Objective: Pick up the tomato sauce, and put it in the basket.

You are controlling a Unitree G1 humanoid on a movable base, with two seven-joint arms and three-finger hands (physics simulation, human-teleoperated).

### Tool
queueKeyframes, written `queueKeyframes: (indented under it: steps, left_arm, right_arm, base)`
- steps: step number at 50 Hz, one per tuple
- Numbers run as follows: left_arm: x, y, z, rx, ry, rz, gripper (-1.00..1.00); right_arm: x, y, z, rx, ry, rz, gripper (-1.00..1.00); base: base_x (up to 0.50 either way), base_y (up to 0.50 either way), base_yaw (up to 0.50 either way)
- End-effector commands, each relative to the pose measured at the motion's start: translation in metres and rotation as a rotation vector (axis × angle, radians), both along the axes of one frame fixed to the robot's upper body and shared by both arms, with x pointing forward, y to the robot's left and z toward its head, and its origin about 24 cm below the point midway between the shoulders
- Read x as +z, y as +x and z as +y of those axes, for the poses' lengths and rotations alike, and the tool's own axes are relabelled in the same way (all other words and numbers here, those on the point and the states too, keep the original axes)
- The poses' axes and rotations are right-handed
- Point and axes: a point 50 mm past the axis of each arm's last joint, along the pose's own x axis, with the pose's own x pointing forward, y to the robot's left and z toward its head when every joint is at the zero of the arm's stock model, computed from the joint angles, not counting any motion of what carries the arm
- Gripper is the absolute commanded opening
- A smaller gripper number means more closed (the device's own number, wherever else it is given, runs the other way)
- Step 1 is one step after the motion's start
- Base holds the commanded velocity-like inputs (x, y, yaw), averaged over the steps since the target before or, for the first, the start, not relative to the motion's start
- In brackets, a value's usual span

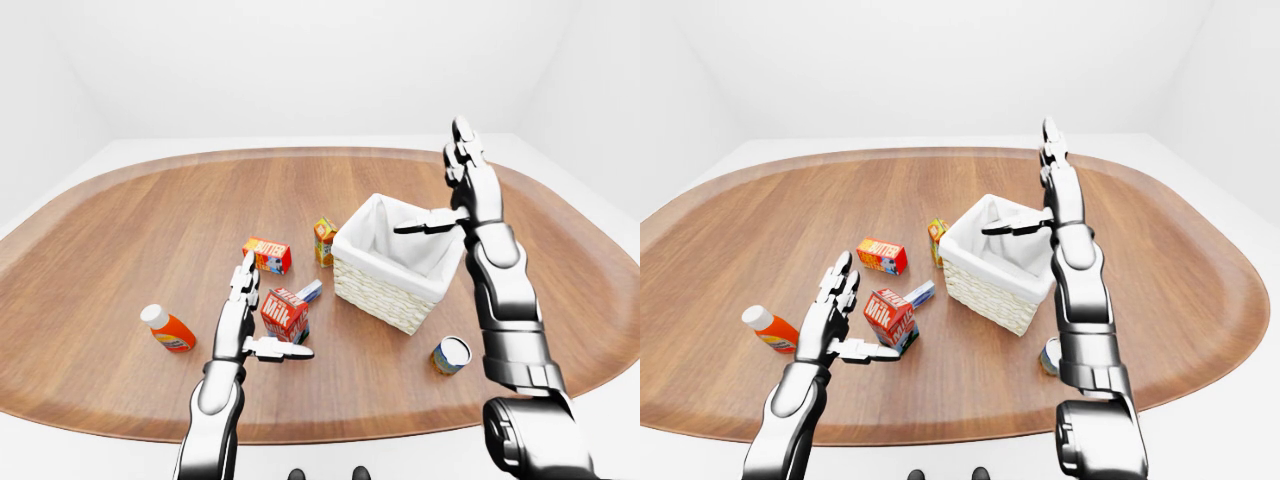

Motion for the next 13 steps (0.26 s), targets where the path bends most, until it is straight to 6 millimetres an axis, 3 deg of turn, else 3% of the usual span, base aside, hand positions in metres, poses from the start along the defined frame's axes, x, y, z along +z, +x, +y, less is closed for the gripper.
queueKeyframes:
  steps: [1,3,6,8,13]
  left_arm:
    - [0.001,0.000,0.000,0.002,-0.003,-0.005,1.00]
    - [0.000,0.000,0.000,0.002,-0.003,-0.001,1.00]
    - [0.000,0.000,0.001,0.002,-0.003,0.000,1.00]
    - [-0.001,0.000,0.000,0.003,-0.003,0.003,1.00]
    - [-0.001,0.001,0.000,0.003,-0.003,0.003,1.00]
  right_arm:
    - [0.047,-0.072,0.012,0.090,-0.024,-0.335,1.00]
    - [0.051,-0.091,0.015,0.107,-0.029,-0.391,1.00]
    - [0.050,-0.099,0.016,0.113,-0.036,-0.404,1.00]
    - [0.047,-0.117,0.020,0.131,-0.040,-0.420,1.00]
    - [0.041,-0.134,0.025,0.146,-0.048,-0.421,1.00]
  base:
    - [0.00,0.00,0.00]
    - [0.00,0.00,0.00]
    - [0.00,0.00,0.00]
    - [0.00,0.00,0.00]
    - [0.00,0.00,0.00]
